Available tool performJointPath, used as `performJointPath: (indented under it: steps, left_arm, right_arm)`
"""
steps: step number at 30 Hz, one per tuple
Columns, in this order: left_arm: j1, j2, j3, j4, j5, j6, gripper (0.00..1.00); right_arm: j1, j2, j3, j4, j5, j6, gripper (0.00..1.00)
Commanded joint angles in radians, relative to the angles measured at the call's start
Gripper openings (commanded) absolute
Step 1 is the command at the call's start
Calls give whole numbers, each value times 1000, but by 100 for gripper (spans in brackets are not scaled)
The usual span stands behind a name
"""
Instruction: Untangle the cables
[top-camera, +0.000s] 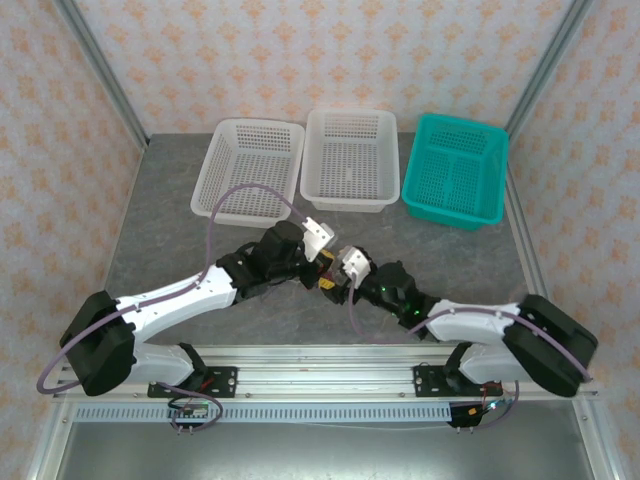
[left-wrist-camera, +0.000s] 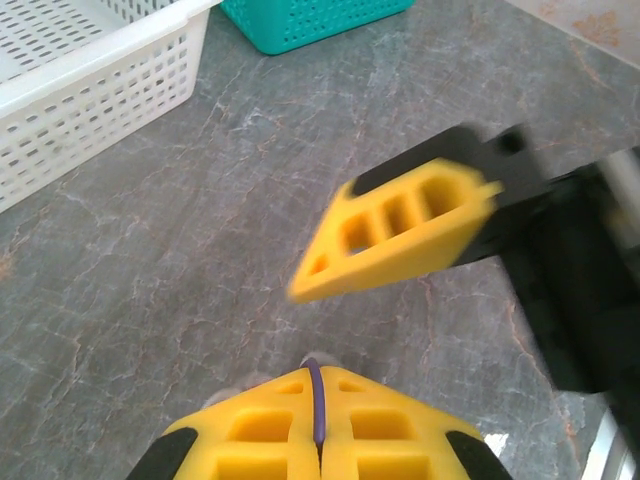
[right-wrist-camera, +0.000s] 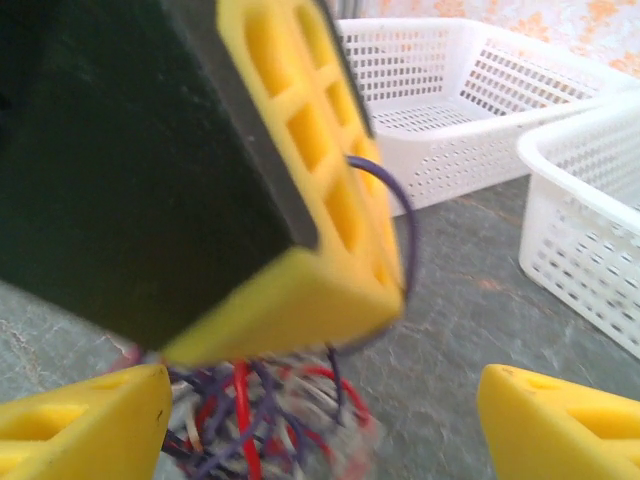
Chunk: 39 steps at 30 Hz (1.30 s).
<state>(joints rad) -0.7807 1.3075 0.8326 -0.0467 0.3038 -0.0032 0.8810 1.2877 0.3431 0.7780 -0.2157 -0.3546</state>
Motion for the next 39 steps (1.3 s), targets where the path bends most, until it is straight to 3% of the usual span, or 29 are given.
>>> performJointPath:
  steps: [1,4,9,13,17,21,25,30,35,39]
  left_arm:
    - [5,-32,44,-22,51,-1,0]
    - [5,-58,37,-28,106,15,0]
    - [6,-143,16,-9,127,12,0]
    - [6,-252,24,-42,44,1,0]
    - [7,-372,75,-149,-104,-10,0]
    - [9,-478,91,-213,-308,-44,0]
    - [51,-523,108,-305,-476,-118,0]
    - [159,-529,96,-356,-482,-232,0]
    - [227,-511,95,-363,-439,-282,0]
    - [280,-502,105,-391,-447,-302,0]
  right_arm:
    - [4,120,65,184,-35,-45,77]
    - [4,202,94,265,14,-30,71]
    - [3,295,137,249,124,7,41]
    - [-6,336,161,133,195,112,28]
    - [-47,360,136,72,291,320,21]
    - [-145,339,83,-11,386,577,17]
    - [-195,293,28,-58,471,671,18]
    - [-237,224,19,-180,577,768,18]
    - [-321,173,-23,-227,579,912,18]
    - [-341,155,-29,-287,602,922,21]
